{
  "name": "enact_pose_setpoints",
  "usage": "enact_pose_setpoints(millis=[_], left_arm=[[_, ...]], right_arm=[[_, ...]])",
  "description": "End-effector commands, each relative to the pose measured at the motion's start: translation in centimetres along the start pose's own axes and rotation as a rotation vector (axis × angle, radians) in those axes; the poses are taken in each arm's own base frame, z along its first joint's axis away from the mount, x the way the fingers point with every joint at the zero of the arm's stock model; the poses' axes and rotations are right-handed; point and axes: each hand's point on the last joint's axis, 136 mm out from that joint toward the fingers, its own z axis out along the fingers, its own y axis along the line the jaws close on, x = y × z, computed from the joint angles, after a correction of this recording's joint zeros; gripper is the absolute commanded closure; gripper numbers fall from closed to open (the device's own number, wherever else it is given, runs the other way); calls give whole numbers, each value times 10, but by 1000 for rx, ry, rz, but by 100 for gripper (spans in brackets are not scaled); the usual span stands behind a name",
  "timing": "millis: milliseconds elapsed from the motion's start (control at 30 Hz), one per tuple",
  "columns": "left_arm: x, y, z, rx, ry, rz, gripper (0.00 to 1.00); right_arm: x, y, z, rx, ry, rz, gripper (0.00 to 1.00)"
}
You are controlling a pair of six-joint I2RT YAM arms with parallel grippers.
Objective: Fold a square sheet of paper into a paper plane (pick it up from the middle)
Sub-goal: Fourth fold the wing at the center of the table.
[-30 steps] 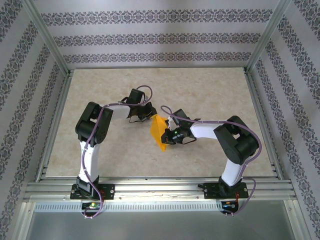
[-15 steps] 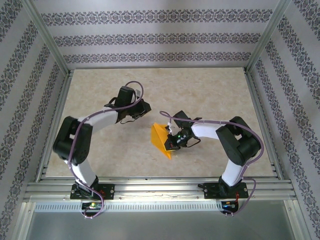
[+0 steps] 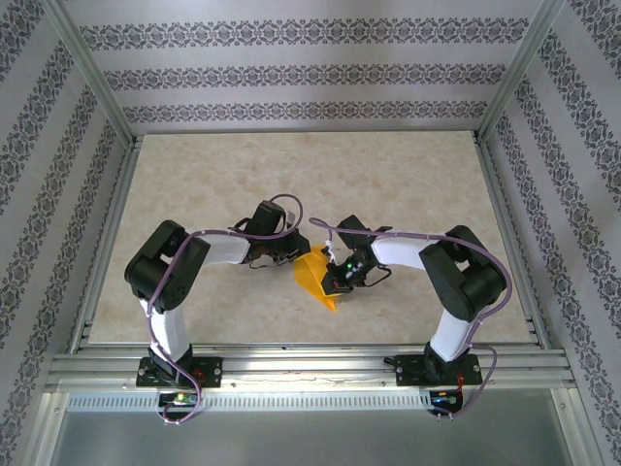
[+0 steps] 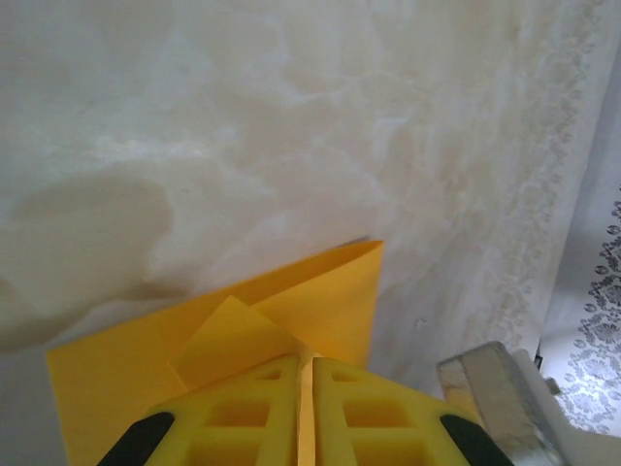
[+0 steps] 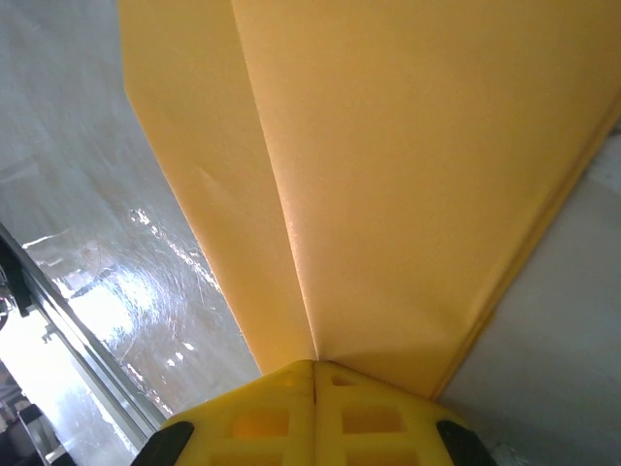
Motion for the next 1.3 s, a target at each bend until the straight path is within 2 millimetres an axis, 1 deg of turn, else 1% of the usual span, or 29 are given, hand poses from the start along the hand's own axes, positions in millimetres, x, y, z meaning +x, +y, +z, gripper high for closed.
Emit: enact_pose_setpoints(millis=[0,67,100,167,267,367,433,500,567,600,700,767,833,900,1067,1267], left_arm=[[-3,10,7,-9,-21,-5,87],[3,26,10,-49,-13,-26,88],[6,31,11,-58,-9,-34,88],[12,40,12,-74,3,-37,88],[16,47,13,-88,10,-43,88],[18,51,13,-95,12,-44,89],[19,52,12,-102,14,-44,89],[18,52,13,-102,15,-41,89],[19,53,13,-108,19,-37,89],[19,53,12,-111,19,-35,89],[17,53,10,-119,12,-31,89],[18,56,10,-129,11,-34,91],[18,59,9,-141,2,-37,92],[18,62,9,-149,0,-41,93],[19,65,8,-160,0,-47,94],[20,67,7,-162,-2,-56,94]], right_arm=[[15,-22,5,66,38,88,100],[9,-14,1,40,16,96,100],[6,-9,-1,24,3,100,100],[-5,7,-8,-35,-48,111,100],[-24,29,-16,-99,-122,121,100],[-40,36,-18,-102,-163,139,100],[-50,36,-16,-95,-180,155,100],[-58,34,-10,-94,-170,165,100],[-59,33,-1,-88,-141,183,99],[-58,31,3,-79,-128,184,99],[-45,15,12,-46,-97,211,99],[-31,1,16,-22,-78,223,98],[-17,-3,18,-29,-52,224,96],[-7,-3,19,-48,-35,219,96],[9,0,15,-87,-29,220,93],[27,-5,12,-98,-30,232,93]])
